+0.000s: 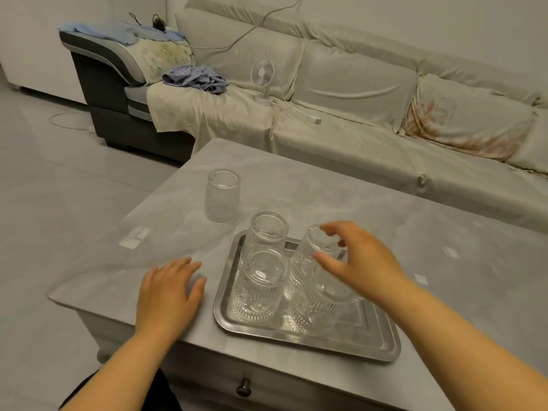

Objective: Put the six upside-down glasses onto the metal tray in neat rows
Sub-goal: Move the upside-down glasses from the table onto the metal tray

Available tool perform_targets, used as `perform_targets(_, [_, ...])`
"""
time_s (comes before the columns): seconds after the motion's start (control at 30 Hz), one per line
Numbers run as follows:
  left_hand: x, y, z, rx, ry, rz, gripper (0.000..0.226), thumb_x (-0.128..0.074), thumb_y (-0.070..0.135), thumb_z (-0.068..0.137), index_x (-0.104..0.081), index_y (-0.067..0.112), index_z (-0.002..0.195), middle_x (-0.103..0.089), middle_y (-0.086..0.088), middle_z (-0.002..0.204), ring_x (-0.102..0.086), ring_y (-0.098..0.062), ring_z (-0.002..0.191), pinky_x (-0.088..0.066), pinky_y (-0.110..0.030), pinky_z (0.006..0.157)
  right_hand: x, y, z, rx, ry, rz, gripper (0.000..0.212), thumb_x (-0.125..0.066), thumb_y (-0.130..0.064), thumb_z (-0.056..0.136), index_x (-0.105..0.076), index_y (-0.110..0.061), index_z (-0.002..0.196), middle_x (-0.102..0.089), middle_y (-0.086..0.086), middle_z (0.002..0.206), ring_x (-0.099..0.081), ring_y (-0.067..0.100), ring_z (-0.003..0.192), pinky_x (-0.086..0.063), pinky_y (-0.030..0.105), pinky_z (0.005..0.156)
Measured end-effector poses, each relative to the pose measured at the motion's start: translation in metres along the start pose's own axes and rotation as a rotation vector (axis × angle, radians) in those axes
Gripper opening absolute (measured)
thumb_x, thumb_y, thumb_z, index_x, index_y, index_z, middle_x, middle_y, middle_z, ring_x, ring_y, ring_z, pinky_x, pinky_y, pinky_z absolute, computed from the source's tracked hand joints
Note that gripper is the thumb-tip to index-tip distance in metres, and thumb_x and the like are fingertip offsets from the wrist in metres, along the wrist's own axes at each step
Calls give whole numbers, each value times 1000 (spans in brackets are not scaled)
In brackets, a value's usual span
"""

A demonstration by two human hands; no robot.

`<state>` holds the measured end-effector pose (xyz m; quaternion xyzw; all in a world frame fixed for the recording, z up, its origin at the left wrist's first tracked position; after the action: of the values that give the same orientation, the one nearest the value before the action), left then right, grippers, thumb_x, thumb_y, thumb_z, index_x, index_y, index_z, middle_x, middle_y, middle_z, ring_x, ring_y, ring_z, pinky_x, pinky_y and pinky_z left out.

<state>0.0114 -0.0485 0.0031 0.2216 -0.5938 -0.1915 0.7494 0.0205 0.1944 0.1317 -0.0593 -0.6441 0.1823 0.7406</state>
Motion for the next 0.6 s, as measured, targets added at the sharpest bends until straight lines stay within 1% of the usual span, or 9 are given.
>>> perform_targets(0.03, [0, -5, 5, 21, -27, 46, 39, -54, 26, 87, -50, 13, 124, -47, -13, 138, -40, -29, 128, -19, -46, 110, 4, -8, 10, 25, 24, 7, 47, -59, -40, 76, -46, -25, 119, -54, -4, 123, -50, 11, 104, -36, 24, 79])
perform_targets(0.1, [-6, -17, 13, 57, -107, 138, 49, -42, 39, 90, -33, 19, 134, -29, -9, 149, -24, -25, 137, -12, -43, 113, 2, -25, 36, 60, 21, 29, 45, -58, -37, 77, -47, -23, 118, -54, -2, 123, -50, 14, 104, -37, 27, 79])
perform_targets(0.17, [-11, -24, 16, 60, -151, 184, 53, -35, 47, 90, -26, 24, 137, -22, -5, 152, -16, -22, 139, -10, -41, 114, -8, -40, 66, 74, -21, 51, 46, -58, -35, 78, -45, -21, 120, -51, 2, 127, -50, 19, 109, -39, 31, 84])
perform_targets(0.23, [-13, -25, 16, 55, -157, 199, 54, -33, 50, 89, -24, 27, 137, -20, -3, 152, -13, -21, 140, -9, -41, 115, -26, -55, 99, 78, -91, 71, 50, -58, -33, 78, -41, -18, 123, -46, 6, 132, -47, 23, 115, -40, 35, 91])
perform_targets(0.3, [-14, -24, 16, 50, -152, 213, 54, -32, 52, 89, -24, 28, 137, -19, -2, 153, -12, -20, 140, -9, -41, 115, -49, -68, 128, 92, -163, 28, 57, -59, -33, 78, -37, -16, 127, -40, 9, 136, -42, 27, 120, -38, 38, 96])
perform_targets(0.4, [-16, -25, 16, 57, -150, 213, 55, -32, 53, 88, -24, 28, 137, -19, -1, 153, -11, -20, 140, -9, -41, 115, -82, -82, 165, 97, -239, -52, 64, -59, -32, 78, -29, -16, 131, -34, 12, 139, -34, 32, 124, -37, 41, 96])
perform_targets(0.5, [-18, -27, 17, 63, -143, 218, 55, -31, 53, 88, -23, 29, 137, -19, 0, 153, -10, -19, 141, -8, -41, 115, -106, -88, 193, 38, -248, -33, 70, -59, -33, 78, -22, -16, 134, -29, 12, 142, -30, 34, 126, -36, 42, 97])
perform_targets(0.6, [-18, -29, 17, 72, -134, 209, 56, -32, 54, 87, -25, 29, 137, -21, 0, 152, -12, -19, 140, -8, -41, 115, -126, -87, 209, -33, -254, 30, 73, -60, -34, 78, -19, -16, 135, -27, 14, 141, -33, 37, 124, -36, 43, 98])
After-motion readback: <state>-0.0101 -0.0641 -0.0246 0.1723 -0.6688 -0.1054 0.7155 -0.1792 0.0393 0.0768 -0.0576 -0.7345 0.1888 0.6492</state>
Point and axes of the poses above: each hand's wrist, its own z-axis towards the middle knuckle, its own x-axis out of the back of the hand, y = z × x, the point moved 5 cm from there along z, towards the middle knuckle
